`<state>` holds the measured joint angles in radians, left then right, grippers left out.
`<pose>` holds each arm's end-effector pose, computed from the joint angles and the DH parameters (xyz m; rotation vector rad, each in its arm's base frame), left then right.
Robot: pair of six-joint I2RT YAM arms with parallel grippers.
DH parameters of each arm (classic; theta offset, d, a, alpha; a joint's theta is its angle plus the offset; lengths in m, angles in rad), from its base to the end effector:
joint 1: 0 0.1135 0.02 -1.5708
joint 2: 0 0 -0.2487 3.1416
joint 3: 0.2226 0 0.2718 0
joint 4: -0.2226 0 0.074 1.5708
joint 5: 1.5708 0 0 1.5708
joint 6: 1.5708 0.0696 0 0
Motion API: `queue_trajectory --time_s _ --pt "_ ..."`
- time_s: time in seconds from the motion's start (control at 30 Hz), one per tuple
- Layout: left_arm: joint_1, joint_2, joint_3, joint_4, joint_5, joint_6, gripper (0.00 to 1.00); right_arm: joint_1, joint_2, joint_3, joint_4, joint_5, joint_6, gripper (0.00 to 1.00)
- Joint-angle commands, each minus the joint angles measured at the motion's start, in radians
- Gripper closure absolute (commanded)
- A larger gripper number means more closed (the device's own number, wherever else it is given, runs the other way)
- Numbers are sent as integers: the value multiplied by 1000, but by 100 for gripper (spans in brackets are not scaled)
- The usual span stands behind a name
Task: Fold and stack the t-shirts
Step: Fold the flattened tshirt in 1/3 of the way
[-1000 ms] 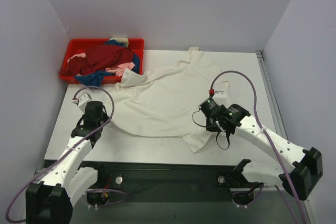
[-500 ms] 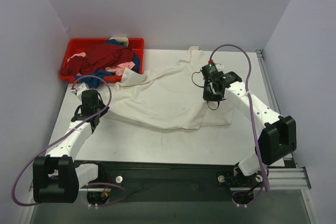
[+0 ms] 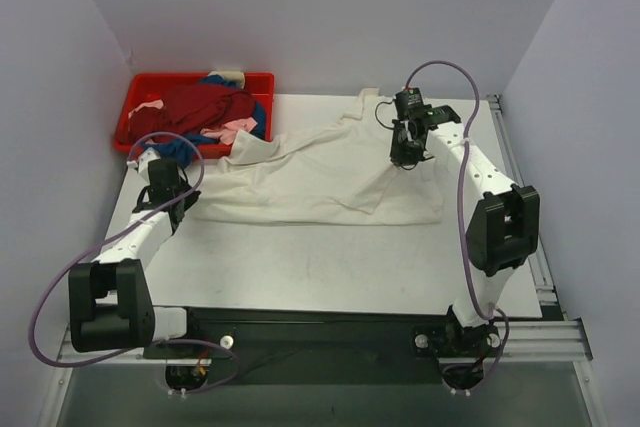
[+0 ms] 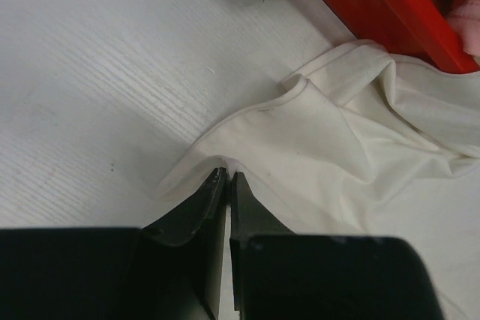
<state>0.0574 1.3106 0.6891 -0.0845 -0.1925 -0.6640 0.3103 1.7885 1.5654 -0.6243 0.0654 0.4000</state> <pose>0.3135 0.0313 0.1559 -0.8922 2.0799 -0.1033 0.4208 0.1302 0.2487 0.1390 2.4267 0.2452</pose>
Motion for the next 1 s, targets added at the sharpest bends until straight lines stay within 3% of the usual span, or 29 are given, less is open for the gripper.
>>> queue_trajectory --time_s 0.0,0.33,0.43,0.53,0.57,0.6,0.63,0.7,0.73,0.83,0.97 --pt "13 27 58 71 16 20 100 -20 38 79 -34 -27 -33 100" --pt "15 111 115 69 51 63 98 -40 135 162 -45 -49 -46 100" --pt "13 122 119 106 65 75 84 -45 155 182 -46 -50 -46 100" --pt "15 130 122 111 74 90 56 -53 175 208 -48 -55 -46 100" --pt "15 130 122 103 73 98 40 -59 187 214 -49 -56 -46 100" --pt "13 130 124 100 73 102 32 -60 193 235 -48 -58 -46 96" --pt "13 127 124 95 65 106 25 -63 199 246 -46 -56 -46 75" --pt "13 110 118 86 53 110 9 -69 210 266 -49 -104 -47 49" --pt "13 101 109 86 38 112 6 -73 210 266 -49 -107 -47 31" --pt "13 69 83 28 15 116 3 -82 189 220 -48 -101 -43 20" --pt "15 21 40 0 -8 115 3 -99 112 66 -2 -93 -32 20"
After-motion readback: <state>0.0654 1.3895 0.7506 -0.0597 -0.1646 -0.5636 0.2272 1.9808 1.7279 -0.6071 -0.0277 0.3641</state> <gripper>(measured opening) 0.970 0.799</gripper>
